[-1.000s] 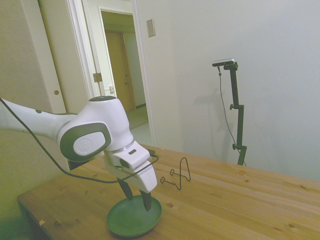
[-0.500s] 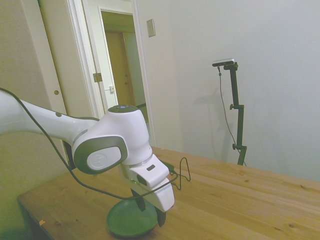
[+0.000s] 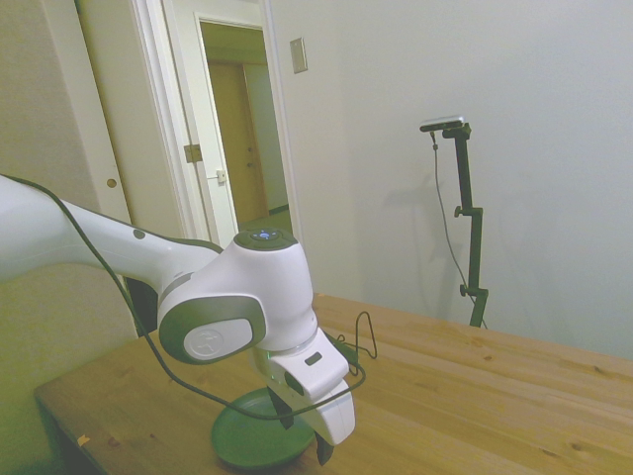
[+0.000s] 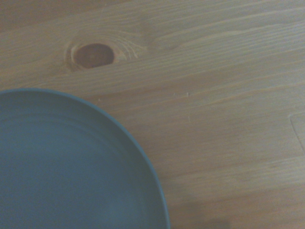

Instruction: Load the plate

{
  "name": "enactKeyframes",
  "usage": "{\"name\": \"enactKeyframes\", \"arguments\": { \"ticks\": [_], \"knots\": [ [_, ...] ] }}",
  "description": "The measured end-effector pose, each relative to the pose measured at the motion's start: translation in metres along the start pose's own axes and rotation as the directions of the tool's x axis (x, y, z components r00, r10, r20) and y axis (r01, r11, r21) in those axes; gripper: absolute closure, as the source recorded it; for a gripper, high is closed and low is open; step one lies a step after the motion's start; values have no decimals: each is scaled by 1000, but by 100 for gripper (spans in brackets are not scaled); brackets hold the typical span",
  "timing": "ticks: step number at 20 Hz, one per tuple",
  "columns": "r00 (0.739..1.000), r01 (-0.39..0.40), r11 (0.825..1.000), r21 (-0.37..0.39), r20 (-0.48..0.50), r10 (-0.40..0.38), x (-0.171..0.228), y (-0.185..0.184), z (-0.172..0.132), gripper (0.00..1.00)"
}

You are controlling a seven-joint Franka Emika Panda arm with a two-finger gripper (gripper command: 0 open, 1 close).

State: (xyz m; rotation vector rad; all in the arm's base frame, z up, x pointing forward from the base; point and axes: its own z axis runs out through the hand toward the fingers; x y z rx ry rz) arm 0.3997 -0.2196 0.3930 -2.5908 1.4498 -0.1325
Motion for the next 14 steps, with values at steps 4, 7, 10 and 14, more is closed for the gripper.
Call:
{"name": "enactKeyframes", "arguments": {
  "ticks": [4, 7, 10, 14],
  "knots": [
    [1000, -14, 1000, 11, 18, 14, 1, 2, 5, 0],
    [999, -17, 1000, 12, 30, 17, 4, 6, 11, 0],
    [999, -17, 1000, 8, 36, 17, 5, 9, 17, 0],
    [999, -23, 1000, 18, 37, 22, 7, 10, 24, 0]
  ]
}}
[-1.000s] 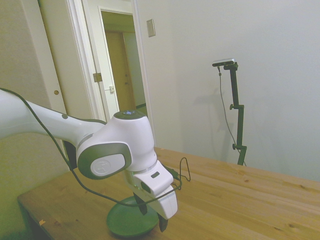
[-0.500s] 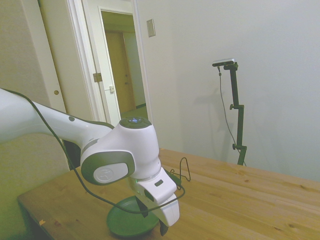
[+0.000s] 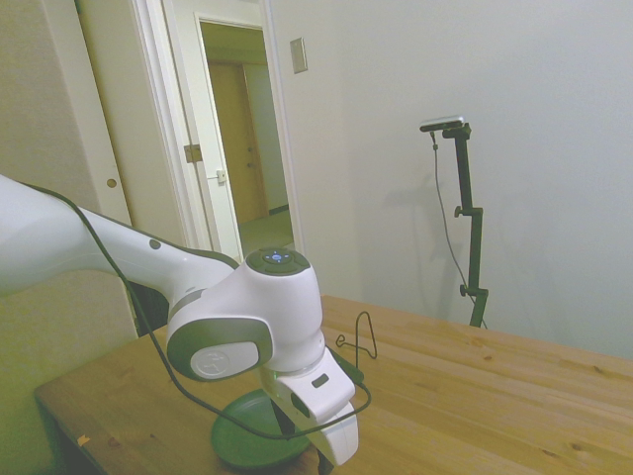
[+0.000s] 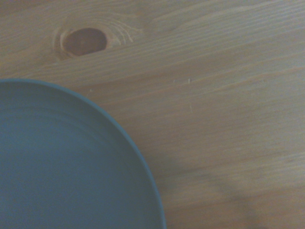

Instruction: Load the plate

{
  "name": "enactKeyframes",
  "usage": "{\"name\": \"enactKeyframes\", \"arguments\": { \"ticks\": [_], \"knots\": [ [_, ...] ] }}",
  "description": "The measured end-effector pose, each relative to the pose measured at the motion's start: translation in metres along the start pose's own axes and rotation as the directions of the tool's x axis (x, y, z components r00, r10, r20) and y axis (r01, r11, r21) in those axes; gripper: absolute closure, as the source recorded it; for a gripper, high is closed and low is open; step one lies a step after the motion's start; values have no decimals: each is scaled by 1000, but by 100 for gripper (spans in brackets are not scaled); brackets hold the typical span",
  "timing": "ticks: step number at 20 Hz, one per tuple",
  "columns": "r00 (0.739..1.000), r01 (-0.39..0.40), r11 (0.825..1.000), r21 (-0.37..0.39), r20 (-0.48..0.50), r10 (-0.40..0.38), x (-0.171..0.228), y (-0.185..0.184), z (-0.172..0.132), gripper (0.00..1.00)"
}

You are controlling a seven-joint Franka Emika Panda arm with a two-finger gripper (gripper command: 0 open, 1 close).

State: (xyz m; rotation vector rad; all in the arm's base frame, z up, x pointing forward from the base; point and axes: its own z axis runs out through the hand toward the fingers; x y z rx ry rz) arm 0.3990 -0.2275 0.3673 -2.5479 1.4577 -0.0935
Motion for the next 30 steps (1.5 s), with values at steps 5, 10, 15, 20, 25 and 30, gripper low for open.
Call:
{"name": "enactKeyframes", "arguments": {
  "ticks": [5, 10, 15, 20, 25, 30],
  "knots": [
    [1000, 2, 1000, 13, 8, -2, 0, -2, 9, 0],
    [1000, 11, 1000, 21, 17, -12, -5, -11, 17, 0],
    [999, 31, 999, 30, 31, -32, -16, -26, 22, 0],
    [999, 33, 999, 33, 31, -34, -18, -29, 24, 100],
    [999, 13, 998, 54, 42, -15, -18, -29, 26, 100],
    [999, 9, 998, 65, 52, -12, -17, -29, 28, 100]
  ]
}}
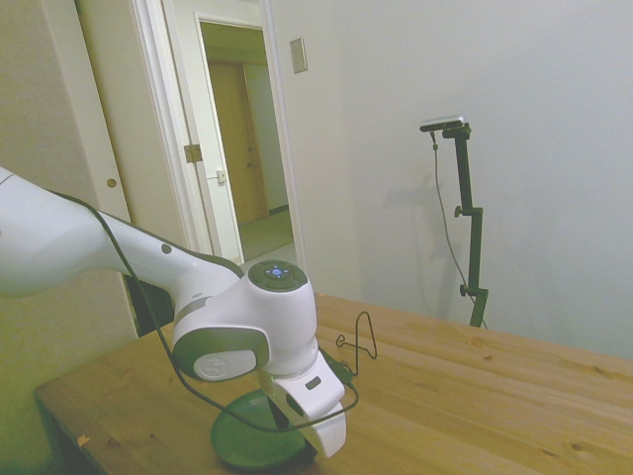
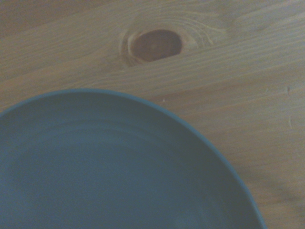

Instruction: Load the plate

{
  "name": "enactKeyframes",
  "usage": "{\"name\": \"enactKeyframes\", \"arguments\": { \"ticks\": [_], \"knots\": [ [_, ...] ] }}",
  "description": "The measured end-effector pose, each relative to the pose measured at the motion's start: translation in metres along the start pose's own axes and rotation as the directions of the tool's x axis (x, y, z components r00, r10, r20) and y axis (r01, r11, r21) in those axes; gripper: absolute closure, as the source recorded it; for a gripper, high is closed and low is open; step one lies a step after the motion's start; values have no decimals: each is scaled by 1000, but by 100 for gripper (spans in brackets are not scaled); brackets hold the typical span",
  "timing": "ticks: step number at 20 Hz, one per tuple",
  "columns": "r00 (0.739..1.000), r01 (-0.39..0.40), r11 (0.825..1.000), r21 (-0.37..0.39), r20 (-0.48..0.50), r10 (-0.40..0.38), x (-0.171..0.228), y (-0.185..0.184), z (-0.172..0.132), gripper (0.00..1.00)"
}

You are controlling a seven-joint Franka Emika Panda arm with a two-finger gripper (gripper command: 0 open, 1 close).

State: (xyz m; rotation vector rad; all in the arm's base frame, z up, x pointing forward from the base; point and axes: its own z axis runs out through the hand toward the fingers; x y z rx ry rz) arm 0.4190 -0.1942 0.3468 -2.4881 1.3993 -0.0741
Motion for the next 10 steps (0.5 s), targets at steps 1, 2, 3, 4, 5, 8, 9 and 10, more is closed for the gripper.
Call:
{"name": "enactKeyframes", "arguments": {
  "ticks": [1, 2, 3, 4, 5, 8, 9, 10],
  "knots": [
    [1000, 0, 1000, 1, 1, 0, 0, 0, 0, 100],
    [1000, -1, 1000, 2, 3, 1, 0, 1, 1, 100],
    [1000, 0, 1000, 2, 5, 0, 0, 1, 1, 100],
    [1000, 0, 1000, 3, 6, 0, 0, 1, 2, 100],
    [1000, -1, 1000, 3, 7, 1, 0, 2, 2, 100],
    [1000, -3, 1000, 3, 9, 3, 1, 5, 3, 100],
    [1000, -4, 1000, 3, 10, 4, 2, 6, 3, 100],
    [1000, -5, 1000, 3, 10, 5, 2, 7, 3, 100]
  ]
}}
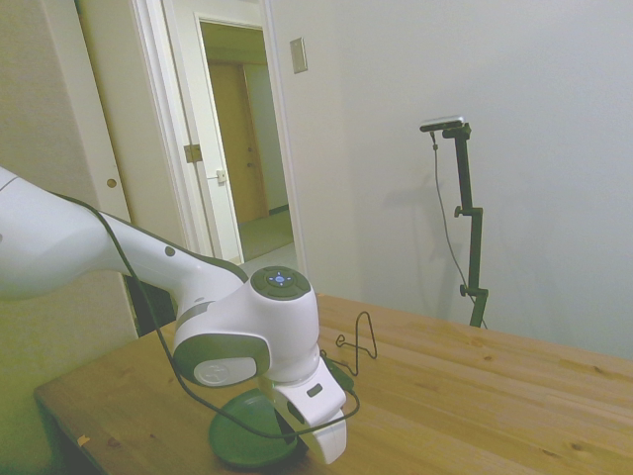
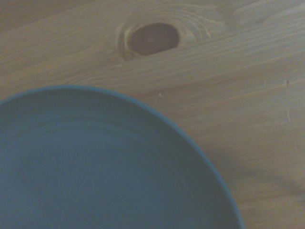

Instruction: Load the plate

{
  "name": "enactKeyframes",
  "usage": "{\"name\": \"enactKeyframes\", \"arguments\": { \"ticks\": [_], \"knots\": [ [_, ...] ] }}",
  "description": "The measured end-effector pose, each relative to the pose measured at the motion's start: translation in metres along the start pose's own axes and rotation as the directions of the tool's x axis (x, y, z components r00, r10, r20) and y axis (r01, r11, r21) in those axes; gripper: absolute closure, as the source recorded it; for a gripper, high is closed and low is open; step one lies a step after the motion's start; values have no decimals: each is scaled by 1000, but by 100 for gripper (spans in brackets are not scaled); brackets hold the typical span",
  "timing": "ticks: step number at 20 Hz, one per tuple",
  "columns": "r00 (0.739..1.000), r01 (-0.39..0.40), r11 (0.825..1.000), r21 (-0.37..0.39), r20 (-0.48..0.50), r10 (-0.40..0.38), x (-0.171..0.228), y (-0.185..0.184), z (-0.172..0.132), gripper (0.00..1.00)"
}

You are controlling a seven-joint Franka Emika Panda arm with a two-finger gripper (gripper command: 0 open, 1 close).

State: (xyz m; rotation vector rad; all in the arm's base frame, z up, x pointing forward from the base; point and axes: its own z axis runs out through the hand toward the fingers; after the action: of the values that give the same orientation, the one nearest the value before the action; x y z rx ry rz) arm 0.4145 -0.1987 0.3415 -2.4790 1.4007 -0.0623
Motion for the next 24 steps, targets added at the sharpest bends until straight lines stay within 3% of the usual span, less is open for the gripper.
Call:
{"name": "enactKeyframes", "arguments": {
  "ticks": [12, 17, 24],
  "knots": [
    [1000, 17, 1000, -1, -8, -17, -2, 1, -3, 100],
    [993, 106, 994, -27, -56, -108, -9, -32, -12, 100],
    [982, 154, 987, -32, -106, -157, -10, -64, -31, 100]
  ]
}}
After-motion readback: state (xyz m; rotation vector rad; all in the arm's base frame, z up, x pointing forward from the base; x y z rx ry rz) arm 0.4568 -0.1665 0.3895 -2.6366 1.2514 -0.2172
